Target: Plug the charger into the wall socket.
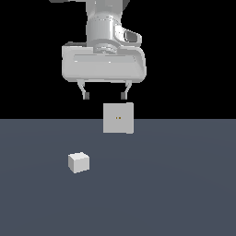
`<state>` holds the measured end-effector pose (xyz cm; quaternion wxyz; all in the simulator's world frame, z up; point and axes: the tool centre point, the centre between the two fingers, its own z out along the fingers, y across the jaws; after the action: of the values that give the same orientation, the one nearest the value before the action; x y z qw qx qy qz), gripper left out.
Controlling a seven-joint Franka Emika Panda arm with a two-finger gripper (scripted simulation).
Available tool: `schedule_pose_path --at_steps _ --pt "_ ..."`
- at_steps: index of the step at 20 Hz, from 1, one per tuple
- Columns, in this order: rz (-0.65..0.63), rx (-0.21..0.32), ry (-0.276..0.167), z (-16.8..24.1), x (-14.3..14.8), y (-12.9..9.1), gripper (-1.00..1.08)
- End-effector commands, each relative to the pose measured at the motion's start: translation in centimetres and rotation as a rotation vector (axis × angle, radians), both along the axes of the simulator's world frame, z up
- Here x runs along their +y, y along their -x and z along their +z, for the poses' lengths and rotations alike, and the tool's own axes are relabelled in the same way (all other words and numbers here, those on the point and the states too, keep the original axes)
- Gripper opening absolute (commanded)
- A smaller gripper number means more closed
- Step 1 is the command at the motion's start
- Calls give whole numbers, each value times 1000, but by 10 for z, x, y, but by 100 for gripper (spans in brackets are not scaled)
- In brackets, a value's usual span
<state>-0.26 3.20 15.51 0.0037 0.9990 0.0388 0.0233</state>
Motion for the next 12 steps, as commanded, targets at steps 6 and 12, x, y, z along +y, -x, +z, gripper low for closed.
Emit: schedule_pose_path --at_steps 6,12 --pt "100 -54 -20 -15 10 11 100" --pt "216 -117 -44 -32 20 24 100"
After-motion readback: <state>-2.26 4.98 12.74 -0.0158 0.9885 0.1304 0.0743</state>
